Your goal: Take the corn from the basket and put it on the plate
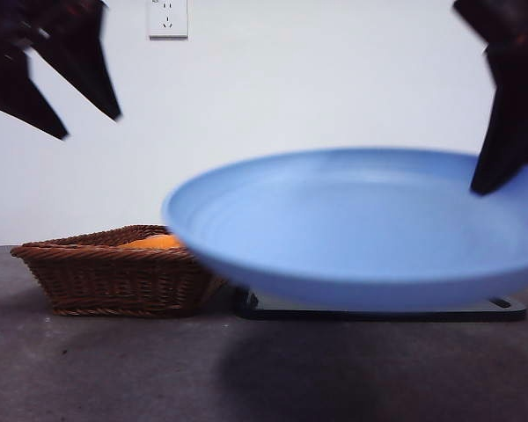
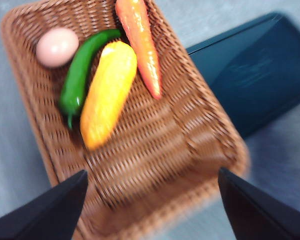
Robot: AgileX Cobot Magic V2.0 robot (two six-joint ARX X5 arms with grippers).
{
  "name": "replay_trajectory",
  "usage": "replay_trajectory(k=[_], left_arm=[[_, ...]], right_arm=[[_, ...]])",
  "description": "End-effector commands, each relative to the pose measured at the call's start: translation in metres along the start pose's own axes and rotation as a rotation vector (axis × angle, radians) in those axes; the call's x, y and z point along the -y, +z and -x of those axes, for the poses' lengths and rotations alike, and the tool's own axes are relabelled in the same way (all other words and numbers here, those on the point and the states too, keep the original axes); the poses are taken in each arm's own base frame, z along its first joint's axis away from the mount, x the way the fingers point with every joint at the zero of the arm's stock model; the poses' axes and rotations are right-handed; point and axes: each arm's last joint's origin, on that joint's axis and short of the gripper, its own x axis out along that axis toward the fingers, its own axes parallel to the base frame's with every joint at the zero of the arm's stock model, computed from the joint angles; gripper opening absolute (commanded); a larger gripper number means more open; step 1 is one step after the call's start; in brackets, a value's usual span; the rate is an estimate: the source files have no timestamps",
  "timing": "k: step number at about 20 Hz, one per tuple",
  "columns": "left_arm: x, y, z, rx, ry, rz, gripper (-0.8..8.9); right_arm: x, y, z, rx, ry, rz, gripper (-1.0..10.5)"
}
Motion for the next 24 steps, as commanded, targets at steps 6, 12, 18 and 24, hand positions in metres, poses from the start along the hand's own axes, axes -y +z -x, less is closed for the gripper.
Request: replay_trajectory(k=[6,12,18,24], left_arm=[[-0.008,0.054,-0.083,-0.101,0.031,-0.184,4.16],[-0.017,0.054,-0.142,-0.197,0.037,-0.218,4.16],[-0.022,0.051,-0.170,-0.178,0.046,-0.233,4.16],[-0.024,0.053,-0.172,-0.155,0.075,-0.264,4.16]], right_arm=[[-0.004,-0.013,0.034,0.101,-0.020,-0.011,0.0],[-0.004,-0.018,0.042,0.117,-0.029,-0.023,0.0],[-0.004,-0.019,0.041,0.106,-0.030,-0.028,0.0],[-0.004,-0.020,0.041,0.102,-0.030,-0.030,0.0]])
